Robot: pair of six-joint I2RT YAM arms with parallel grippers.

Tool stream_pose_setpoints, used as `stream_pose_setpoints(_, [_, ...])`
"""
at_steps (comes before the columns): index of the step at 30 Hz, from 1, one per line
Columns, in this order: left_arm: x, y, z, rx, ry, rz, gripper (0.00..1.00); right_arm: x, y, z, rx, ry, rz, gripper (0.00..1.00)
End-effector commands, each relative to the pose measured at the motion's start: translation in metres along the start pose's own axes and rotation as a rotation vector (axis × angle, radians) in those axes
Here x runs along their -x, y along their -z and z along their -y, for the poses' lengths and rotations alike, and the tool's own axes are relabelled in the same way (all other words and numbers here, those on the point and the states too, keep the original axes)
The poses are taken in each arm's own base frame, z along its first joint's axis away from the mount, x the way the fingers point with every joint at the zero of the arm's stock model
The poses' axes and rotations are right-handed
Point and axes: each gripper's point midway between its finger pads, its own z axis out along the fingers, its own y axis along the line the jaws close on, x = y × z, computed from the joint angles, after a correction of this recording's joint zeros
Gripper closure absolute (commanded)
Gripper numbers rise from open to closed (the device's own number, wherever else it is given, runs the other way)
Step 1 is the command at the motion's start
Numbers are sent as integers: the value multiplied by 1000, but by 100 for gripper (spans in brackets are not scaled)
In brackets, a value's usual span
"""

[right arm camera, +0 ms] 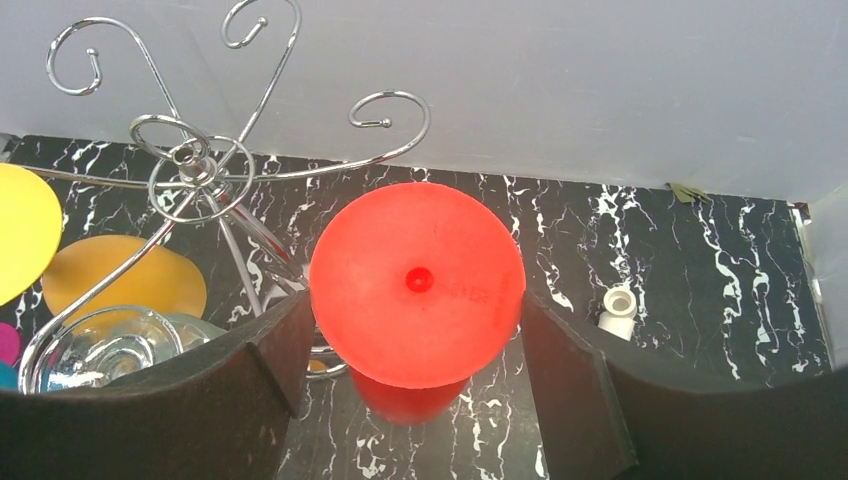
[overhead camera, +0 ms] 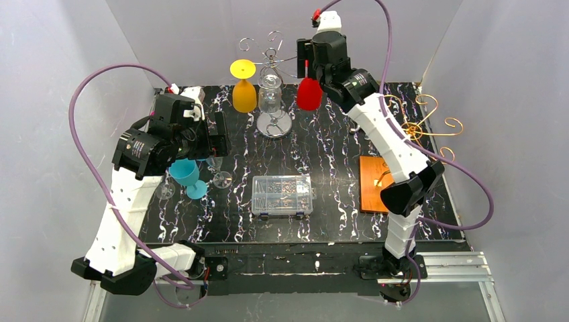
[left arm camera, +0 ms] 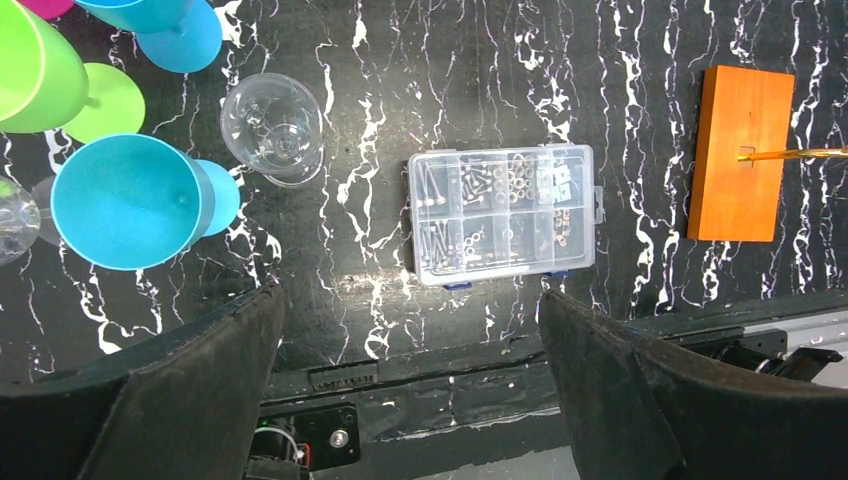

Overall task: Take the wine glass off the wine glass rack
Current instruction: Pick up the wine glass from the wine rack.

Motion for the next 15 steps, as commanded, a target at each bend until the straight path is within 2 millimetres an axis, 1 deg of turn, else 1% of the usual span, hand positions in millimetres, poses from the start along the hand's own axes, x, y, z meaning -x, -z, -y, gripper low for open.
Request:
stream_pose_setpoints(1, [1,2,8,-40,9,8,2,28,21,17,-29,-36,67,26])
stream_pose_setpoints(8, [-1,-5,21,-101,48,0,1,22,32,22,-28,-31,44,26])
stream_pose_setpoints(10, [-2,-6,27,-134,62,-11,1,20,36,24,-30,-24,32,26])
stream_pose_setpoints(15, [-8,-13,36,-178,108,-26,1,18,49,26,-6,-26,9,26])
